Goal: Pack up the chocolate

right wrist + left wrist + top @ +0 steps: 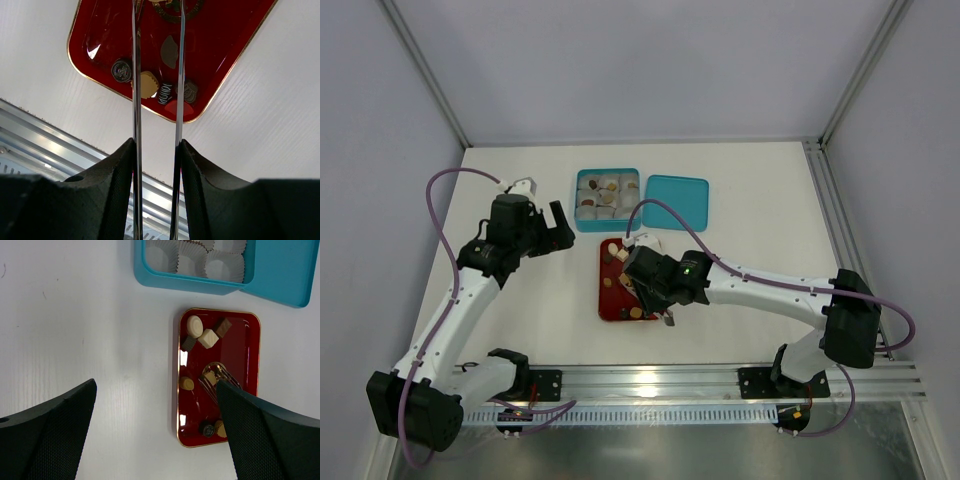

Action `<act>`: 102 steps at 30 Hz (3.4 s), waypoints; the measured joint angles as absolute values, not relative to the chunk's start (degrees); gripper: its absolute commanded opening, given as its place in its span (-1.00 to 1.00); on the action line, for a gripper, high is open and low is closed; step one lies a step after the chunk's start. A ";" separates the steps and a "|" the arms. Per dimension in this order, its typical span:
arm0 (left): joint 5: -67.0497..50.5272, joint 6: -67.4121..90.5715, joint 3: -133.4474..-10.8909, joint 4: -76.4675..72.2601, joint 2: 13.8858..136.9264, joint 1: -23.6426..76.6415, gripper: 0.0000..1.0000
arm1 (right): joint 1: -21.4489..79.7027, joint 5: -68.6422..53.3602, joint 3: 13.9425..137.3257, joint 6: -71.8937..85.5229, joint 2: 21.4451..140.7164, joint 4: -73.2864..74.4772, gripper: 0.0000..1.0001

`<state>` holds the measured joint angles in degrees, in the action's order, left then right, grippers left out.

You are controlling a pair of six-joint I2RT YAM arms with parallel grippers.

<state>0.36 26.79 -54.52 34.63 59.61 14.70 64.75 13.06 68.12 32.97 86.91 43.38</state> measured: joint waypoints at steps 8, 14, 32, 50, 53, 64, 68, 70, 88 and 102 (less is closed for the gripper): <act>0.36 26.79 -54.52 34.63 59.61 14.70 0.99 | 64.55 12.47 68.12 33.04 86.91 43.38 -0.27; 0.36 26.79 -54.52 34.63 59.61 14.70 0.99 | 64.20 12.25 68.12 33.08 86.91 43.38 -0.29; 0.36 26.79 -54.52 34.63 59.61 14.70 0.99 | 63.51 12.95 68.36 33.12 85.10 44.58 -0.28; 0.36 26.79 -54.52 34.63 59.61 14.70 0.99 | 61.41 13.41 70.87 32.88 82.83 45.54 -0.29; 0.36 26.79 -54.52 34.63 59.61 14.70 0.99 | 60.45 13.41 72.10 32.51 82.83 45.58 -0.28; 0.36 26.79 -54.52 34.63 59.61 14.70 0.99 | 51.62 12.95 81.17 28.40 83.70 44.62 -0.28; 0.36 26.79 -54.52 34.63 59.61 14.70 0.99 | 47.33 12.19 85.67 26.39 87.11 43.33 -0.28; 0.36 26.79 -54.52 34.63 59.61 14.70 0.99 | 45.56 11.75 88.01 25.43 89.86 42.50 -0.28; 0.36 26.79 -54.52 34.65 59.61 14.70 0.99 | 41.39 9.37 103.46 22.31 114.10 40.80 -0.28; 0.36 26.79 -54.52 34.65 59.64 14.70 0.99 | 41.12 12.80 104.05 22.39 114.52 42.00 -0.27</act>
